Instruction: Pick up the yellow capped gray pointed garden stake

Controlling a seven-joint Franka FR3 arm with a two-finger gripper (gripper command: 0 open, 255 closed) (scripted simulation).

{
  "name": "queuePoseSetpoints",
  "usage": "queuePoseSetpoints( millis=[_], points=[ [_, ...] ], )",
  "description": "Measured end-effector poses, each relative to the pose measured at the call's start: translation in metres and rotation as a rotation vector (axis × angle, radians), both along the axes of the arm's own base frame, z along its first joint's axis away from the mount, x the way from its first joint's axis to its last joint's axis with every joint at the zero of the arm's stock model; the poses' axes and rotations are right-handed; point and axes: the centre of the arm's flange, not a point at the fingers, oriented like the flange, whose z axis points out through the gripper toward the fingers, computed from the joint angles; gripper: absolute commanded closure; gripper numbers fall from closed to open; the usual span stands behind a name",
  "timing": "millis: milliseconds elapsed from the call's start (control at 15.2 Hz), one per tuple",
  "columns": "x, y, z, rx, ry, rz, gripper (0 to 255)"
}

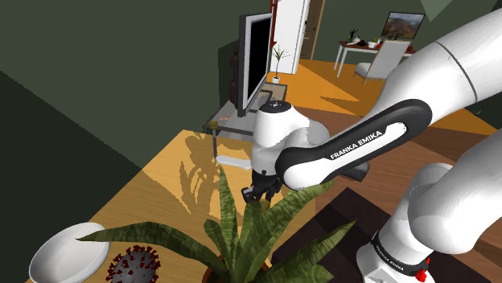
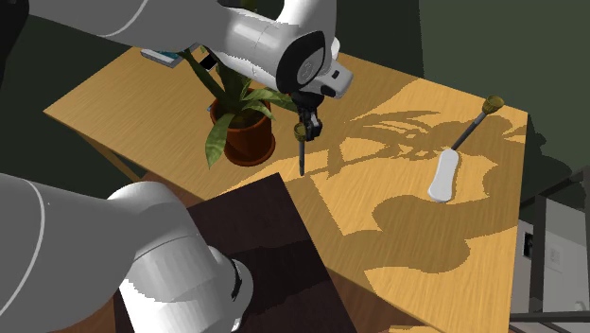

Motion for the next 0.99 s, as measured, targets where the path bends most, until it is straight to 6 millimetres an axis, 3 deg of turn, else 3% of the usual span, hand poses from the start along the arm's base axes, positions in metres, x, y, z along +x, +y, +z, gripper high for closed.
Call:
queuePoseSetpoints(
  millis=[462,990],
  points=[
    [0.000,0.000,0.000,0.000,0.000,0.000,255],
    [0.001,-0.001,0.036,0.000,0.000,0.000,255]
  ],
)
